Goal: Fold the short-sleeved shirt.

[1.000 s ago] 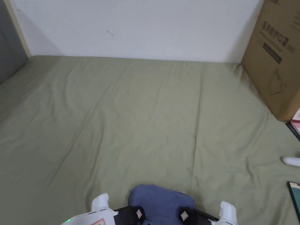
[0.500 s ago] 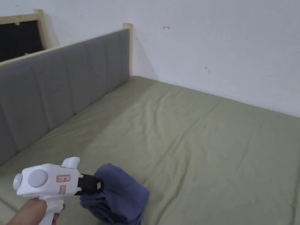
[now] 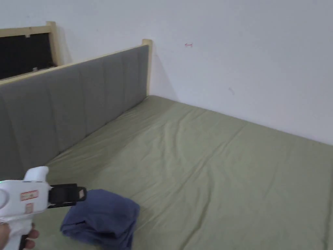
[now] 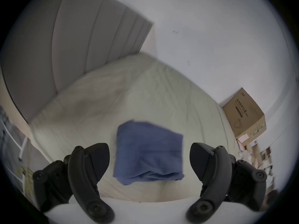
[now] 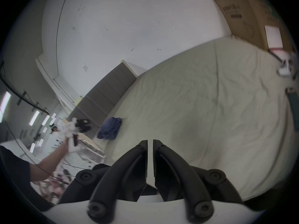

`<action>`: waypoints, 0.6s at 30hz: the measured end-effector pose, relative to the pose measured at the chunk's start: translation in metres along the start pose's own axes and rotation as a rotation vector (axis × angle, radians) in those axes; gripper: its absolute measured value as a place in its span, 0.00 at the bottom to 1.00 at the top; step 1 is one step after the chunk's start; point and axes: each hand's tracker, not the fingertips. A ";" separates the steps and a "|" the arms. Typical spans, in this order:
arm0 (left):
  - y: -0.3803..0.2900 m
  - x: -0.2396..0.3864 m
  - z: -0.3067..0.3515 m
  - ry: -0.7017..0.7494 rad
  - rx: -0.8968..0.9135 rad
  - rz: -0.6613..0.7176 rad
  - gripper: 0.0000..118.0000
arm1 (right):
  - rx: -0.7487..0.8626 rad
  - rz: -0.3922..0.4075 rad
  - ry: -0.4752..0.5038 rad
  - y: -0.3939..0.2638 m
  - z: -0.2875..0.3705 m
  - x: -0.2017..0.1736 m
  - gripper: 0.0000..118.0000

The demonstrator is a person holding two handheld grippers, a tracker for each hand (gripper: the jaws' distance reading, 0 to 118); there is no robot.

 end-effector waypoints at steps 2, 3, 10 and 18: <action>0.002 0.049 0.025 0.070 0.120 -0.120 0.89 | 0.035 0.092 -0.139 0.012 0.011 -0.011 0.06; 0.004 0.058 0.028 0.084 0.168 -0.179 0.89 | 0.054 0.126 -0.211 0.019 0.017 -0.016 0.06; -0.027 0.250 0.051 0.066 0.426 -0.453 0.29 | 0.278 0.235 -0.489 0.088 0.055 -0.028 0.06; -0.045 0.423 0.046 -0.015 0.573 -0.619 0.04 | 0.534 0.537 -0.652 0.158 0.083 -0.064 0.06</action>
